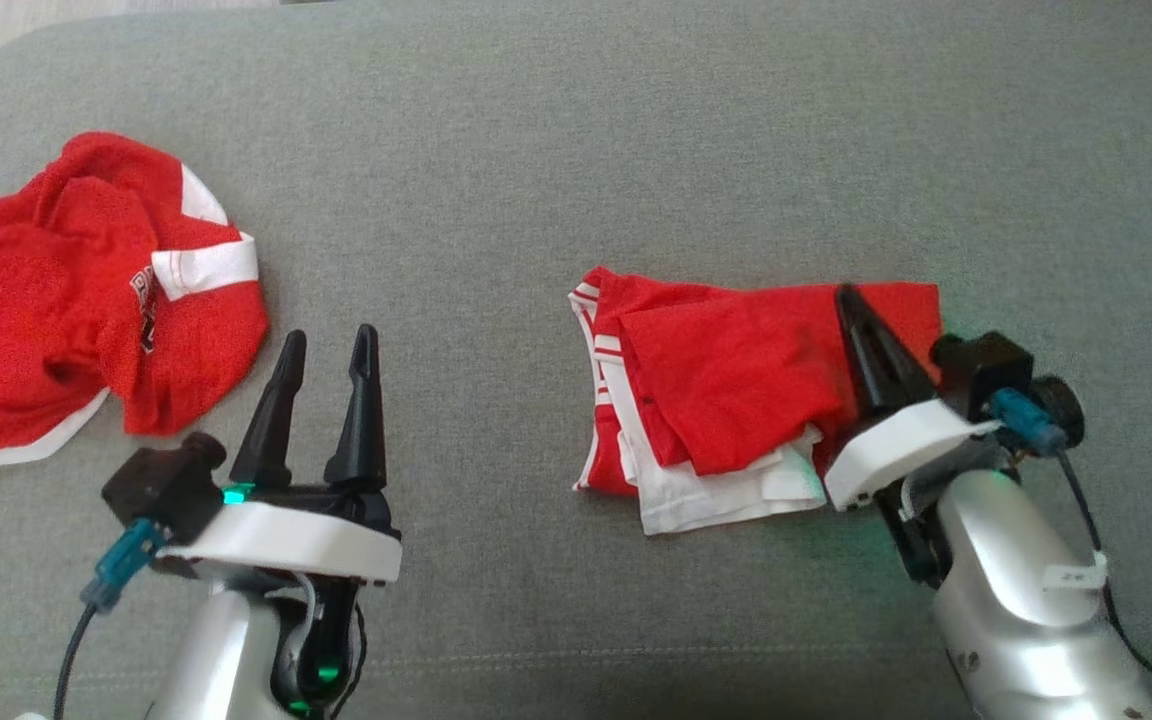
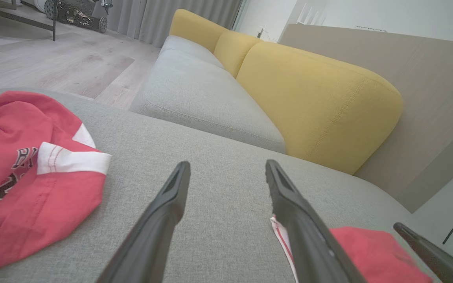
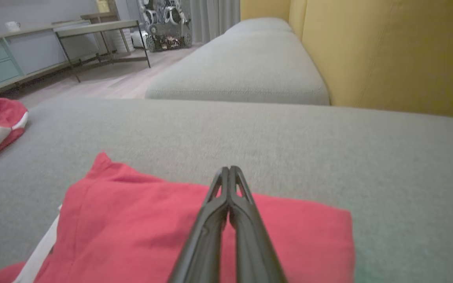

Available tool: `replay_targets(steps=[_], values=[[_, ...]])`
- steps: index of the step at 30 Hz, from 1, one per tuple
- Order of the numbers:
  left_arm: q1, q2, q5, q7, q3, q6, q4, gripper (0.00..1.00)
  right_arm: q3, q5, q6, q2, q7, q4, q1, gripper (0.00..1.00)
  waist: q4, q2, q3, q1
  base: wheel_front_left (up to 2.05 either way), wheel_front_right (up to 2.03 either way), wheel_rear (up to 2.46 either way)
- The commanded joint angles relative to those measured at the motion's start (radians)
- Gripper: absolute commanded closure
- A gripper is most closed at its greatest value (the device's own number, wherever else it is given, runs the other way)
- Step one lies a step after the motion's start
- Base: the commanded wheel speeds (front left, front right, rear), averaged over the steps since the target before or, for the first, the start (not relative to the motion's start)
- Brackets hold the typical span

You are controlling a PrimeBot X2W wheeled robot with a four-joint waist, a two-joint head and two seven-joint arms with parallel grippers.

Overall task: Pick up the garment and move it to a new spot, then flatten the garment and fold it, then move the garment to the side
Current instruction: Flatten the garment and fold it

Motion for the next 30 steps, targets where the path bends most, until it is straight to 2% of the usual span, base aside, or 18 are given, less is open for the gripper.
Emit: replay_targets(steps=[1,7,12,17,25,30], values=[[-0.036,0.006,0.002,-0.005,0.031,0.004,-0.03,0.0,0.028,0.0,0.007,0.02,-0.011,-0.043,-0.005,1.0,-0.001,0.0,0.0,0.0,0.0,0.0,0.0],[-0.042,0.006,-0.003,-0.005,0.019,0.003,-0.031,0.0,0.18,0.024,0.007,0.023,0.034,0.001,0.012,1.0,0.005,0.0,0.006,0.0,0.0,0.0,0.0],[-0.05,0.006,-0.008,-0.005,0.014,0.003,-0.03,0.0,0.283,0.103,0.007,0.023,0.074,0.075,-0.002,1.0,0.017,0.0,0.011,0.0,0.0,0.0,0.0],[-0.051,0.006,-0.009,-0.005,0.015,0.001,-0.027,0.0,0.342,0.185,0.007,0.023,0.084,0.14,-0.026,1.0,0.029,0.0,0.01,0.0,0.0,0.0,0.0],[-0.049,0.006,-0.005,-0.005,0.027,0.003,-0.026,0.0,0.429,0.282,0.007,0.023,0.027,0.104,-0.068,1.0,0.022,0.0,0.002,0.0,0.0,0.0,0.0],[-0.045,0.006,-0.005,-0.005,0.025,0.003,-0.026,0.0,0.477,0.304,0.007,0.023,0.054,0.152,-0.067,1.0,0.016,0.0,-0.003,0.0,0.0,0.0,0.0]])
